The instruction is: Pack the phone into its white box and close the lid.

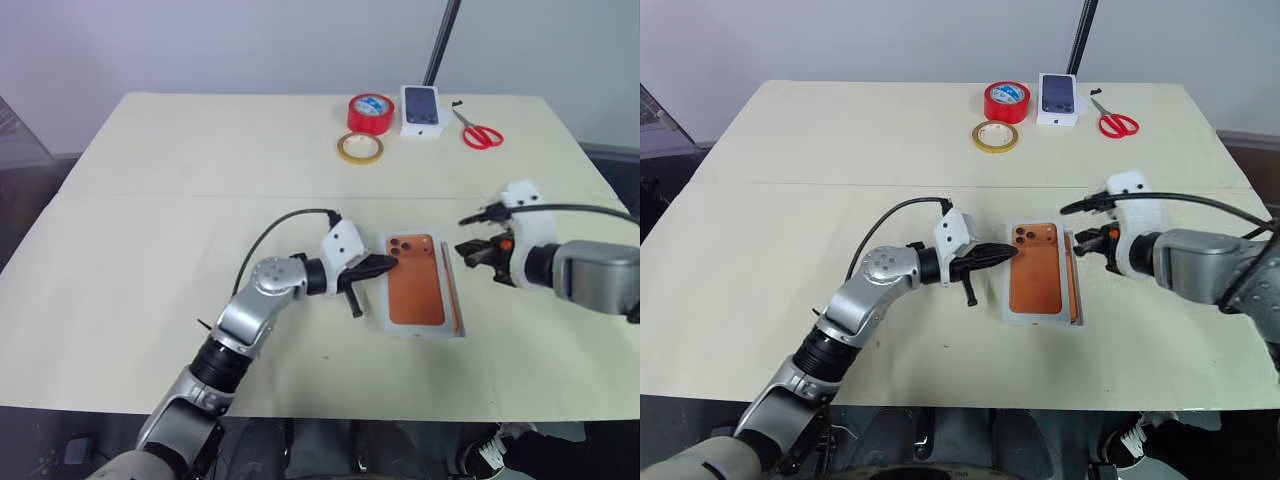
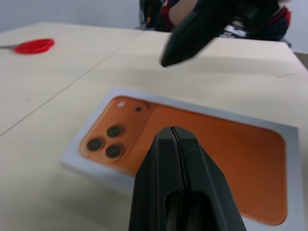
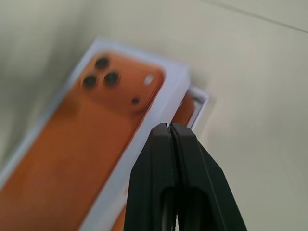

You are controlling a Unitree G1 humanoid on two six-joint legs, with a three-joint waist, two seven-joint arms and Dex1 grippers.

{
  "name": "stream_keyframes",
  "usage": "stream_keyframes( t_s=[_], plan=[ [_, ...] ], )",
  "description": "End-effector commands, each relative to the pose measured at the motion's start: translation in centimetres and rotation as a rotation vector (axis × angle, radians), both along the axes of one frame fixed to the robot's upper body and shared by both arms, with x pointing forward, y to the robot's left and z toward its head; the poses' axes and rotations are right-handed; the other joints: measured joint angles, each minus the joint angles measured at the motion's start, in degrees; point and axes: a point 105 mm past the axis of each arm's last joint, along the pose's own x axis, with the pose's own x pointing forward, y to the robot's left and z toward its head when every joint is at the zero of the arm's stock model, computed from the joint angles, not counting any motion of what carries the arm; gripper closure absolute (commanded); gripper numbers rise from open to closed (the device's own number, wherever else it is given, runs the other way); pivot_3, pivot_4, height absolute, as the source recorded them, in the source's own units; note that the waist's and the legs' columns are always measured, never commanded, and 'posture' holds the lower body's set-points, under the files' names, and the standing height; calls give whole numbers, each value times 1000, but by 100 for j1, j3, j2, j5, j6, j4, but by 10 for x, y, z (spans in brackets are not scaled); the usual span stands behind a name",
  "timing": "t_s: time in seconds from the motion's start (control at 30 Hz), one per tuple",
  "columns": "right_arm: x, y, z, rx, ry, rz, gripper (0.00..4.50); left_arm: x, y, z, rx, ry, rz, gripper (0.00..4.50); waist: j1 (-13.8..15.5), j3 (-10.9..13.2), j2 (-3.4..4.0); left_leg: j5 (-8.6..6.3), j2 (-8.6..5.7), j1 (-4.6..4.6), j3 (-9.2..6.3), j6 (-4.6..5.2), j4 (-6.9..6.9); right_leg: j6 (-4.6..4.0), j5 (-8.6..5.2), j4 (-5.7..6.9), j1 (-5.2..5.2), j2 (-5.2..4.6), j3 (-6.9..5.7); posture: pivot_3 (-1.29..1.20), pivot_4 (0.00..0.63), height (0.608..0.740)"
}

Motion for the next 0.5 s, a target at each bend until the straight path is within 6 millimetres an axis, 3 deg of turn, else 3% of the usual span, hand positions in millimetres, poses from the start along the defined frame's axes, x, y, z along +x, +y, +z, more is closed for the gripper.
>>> stream_keyframes(
  t_s=[0.03, 0.2, 0.5],
  plan=[
    [-2, 0, 0, -116, -37, 55, 4439, 10, 18, 10, 9, 9, 66, 4500, -1, 0, 0, 0, 0, 0, 0, 0, 0, 0, 0, 0, 0, -1, 0, 0, 150, 709],
    [-3, -2, -13, -181, -20, 92, 4439, 8, 27, -11, 151, 109, 53, 4500, 9, 0, 0, 0, -2, 0, 0, 0, 0, 0, 0, 0, 0, 1, -2, 0, 150, 709],
    [0, -5, -20, -203, -10, 106, 4439, -4, -2, -32, 272, 132, -73, 4500, 8, 0, 0, 0, -5, 0, -1, -1, 0, 0, 0, 0, 1, -1, -2, 0, 150, 709]
  ],
)
